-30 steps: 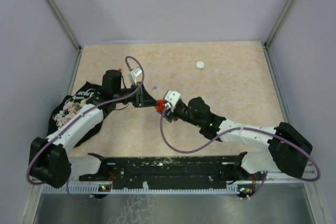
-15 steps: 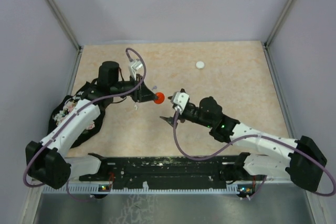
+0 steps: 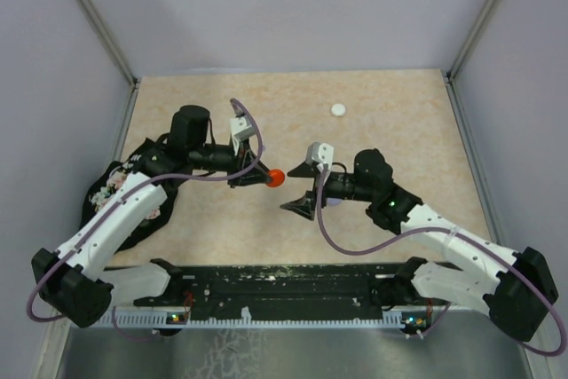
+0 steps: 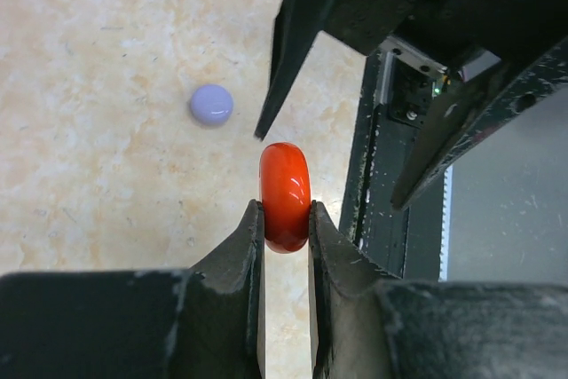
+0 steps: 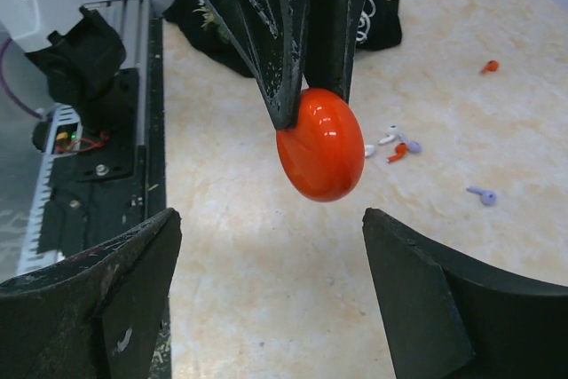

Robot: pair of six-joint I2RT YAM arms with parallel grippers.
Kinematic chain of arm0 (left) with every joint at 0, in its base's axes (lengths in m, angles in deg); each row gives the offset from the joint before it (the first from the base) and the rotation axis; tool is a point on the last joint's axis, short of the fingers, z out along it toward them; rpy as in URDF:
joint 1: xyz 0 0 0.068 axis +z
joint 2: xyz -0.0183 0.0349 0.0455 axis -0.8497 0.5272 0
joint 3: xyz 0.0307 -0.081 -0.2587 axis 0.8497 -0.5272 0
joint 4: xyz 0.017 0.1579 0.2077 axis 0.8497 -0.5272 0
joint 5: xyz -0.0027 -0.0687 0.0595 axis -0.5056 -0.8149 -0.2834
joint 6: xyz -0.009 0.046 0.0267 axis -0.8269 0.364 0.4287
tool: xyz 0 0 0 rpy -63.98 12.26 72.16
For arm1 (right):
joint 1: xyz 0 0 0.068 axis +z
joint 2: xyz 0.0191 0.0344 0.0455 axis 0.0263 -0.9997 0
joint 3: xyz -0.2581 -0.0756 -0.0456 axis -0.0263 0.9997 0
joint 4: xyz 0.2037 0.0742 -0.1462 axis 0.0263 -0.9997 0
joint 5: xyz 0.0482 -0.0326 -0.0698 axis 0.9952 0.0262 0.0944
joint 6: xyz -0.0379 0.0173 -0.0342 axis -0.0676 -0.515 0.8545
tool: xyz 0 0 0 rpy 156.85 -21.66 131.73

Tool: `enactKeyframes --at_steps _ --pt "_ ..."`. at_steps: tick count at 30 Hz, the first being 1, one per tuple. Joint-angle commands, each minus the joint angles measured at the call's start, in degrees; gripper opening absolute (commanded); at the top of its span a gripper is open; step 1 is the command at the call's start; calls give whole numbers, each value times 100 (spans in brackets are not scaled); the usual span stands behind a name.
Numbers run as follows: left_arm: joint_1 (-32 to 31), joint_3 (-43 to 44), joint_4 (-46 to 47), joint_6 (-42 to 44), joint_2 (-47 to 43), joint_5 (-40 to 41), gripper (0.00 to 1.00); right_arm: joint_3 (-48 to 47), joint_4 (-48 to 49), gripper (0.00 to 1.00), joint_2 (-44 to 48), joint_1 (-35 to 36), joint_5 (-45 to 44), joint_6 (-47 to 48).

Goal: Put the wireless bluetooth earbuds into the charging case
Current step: Pick up the charging case at the center of the board.

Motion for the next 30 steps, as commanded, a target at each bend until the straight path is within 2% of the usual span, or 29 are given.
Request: enactKeyframes --at_steps 1,6,20,26,30 --pt "-318 321 -411 686 -172 -98 4 -425 251 82 -88 -57 694 -339" --pt "-573 448 -530 713 -203 21 4 -366 384 80 -26 -84 676 -441" --pt "-799 752 -761 734 -165 -97 3 -494 493 62 -234 -164 1274 -765" --pt "-807 739 -797 715 -157 -118 3 -464 714 60 -190 -245 1494 -1005" --pt "-825 730 -759 669 -171 -184 2 -333 1221 58 -172 -334 1636 -1368"
